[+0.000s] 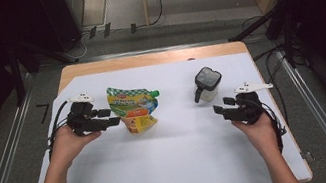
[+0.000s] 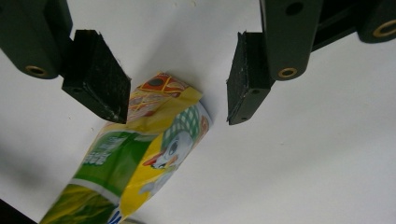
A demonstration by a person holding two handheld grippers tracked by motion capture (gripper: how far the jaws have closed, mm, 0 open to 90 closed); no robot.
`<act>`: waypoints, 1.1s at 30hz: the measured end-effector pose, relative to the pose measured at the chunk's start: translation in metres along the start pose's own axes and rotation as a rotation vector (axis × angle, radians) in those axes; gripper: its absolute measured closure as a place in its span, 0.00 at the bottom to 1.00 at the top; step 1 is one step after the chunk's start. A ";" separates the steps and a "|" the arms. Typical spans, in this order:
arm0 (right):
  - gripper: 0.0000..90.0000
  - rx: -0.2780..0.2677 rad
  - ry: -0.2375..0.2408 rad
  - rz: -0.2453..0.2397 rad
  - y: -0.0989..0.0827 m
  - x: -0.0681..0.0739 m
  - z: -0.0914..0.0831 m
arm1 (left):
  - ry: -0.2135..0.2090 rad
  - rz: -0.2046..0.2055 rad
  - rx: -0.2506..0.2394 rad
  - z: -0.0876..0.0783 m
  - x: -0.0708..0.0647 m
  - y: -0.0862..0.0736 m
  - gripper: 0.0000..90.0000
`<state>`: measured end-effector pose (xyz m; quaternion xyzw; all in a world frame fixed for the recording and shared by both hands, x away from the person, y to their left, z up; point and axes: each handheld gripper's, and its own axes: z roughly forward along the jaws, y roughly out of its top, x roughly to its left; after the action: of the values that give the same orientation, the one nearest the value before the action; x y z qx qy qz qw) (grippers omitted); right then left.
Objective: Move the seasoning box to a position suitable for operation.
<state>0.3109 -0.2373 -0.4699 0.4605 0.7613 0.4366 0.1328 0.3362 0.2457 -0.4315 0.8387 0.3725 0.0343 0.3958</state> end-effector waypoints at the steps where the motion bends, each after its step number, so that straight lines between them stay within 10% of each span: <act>1: 0.52 0.001 -0.001 -0.001 0.000 -0.001 0.000 | 0.001 0.003 0.004 0.000 -0.001 0.000 0.46; 33: 0.32 0.000 -0.031 -0.037 0.022 -0.047 0.046 | -0.004 -0.006 -0.003 -0.012 -0.025 -0.019 0.43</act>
<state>0.3768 -0.2470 -0.4889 0.4531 0.7676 0.4267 0.1528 0.3031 0.2448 -0.4309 0.8370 0.3743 0.0316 0.3978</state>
